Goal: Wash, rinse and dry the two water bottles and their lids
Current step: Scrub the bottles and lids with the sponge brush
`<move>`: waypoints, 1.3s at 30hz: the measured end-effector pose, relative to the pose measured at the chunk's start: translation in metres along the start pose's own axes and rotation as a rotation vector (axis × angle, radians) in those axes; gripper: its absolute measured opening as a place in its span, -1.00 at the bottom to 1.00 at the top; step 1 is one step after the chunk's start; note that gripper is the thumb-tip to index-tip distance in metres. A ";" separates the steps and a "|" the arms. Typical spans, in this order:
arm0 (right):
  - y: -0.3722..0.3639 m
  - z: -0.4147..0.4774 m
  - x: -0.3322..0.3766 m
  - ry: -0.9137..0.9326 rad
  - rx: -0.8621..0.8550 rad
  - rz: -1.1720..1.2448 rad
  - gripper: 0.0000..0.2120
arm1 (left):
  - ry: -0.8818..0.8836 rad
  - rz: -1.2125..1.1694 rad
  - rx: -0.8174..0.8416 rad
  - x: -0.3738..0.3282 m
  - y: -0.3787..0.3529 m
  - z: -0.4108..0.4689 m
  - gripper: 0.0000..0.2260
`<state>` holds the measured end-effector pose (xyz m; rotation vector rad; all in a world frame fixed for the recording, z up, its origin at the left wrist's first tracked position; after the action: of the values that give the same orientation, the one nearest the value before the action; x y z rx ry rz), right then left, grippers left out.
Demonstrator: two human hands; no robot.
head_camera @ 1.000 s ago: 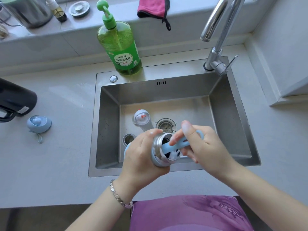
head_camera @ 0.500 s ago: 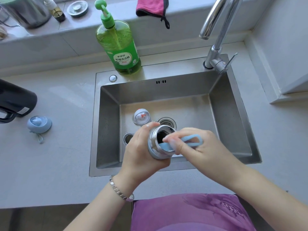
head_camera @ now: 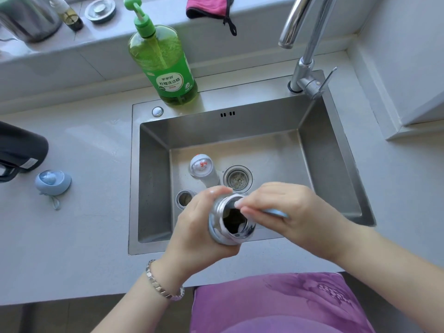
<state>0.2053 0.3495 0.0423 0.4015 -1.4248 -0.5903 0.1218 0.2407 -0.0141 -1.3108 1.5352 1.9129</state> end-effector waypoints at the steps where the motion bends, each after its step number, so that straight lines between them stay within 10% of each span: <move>1: -0.002 0.000 -0.001 0.012 0.024 -0.035 -0.73 | 0.005 0.009 0.014 0.001 -0.002 0.000 -0.35; 9: -0.001 0.000 0.002 0.055 0.005 -0.106 -0.70 | 0.046 -0.033 -0.005 0.004 0.000 0.004 -0.43; 16: 0.017 -0.004 -0.024 -0.323 -0.280 0.606 -0.86 | 0.153 -0.156 -0.051 0.018 0.009 -0.004 -0.45; 23: 0.003 -0.008 -0.015 -0.439 -0.303 0.768 -0.83 | 0.164 -0.103 -0.030 0.022 0.009 -0.005 -0.41; 39: 0.000 -0.002 -0.017 -0.340 -0.273 0.434 -0.86 | 0.104 -0.106 -0.018 0.008 0.004 0.001 -0.43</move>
<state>0.2063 0.3592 0.0282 -0.2351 -1.6633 -0.5005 0.1141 0.2381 -0.0189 -1.4900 1.4685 1.8228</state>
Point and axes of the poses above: each hand's wrist, its own z-axis towards the middle knuckle, its own y-axis out of the back of the hand, x = y × z, the point moved 7 cm from there along z, towards the middle knuckle, and after that the axes turned 7 degrees about x, right-handed, at the moved point
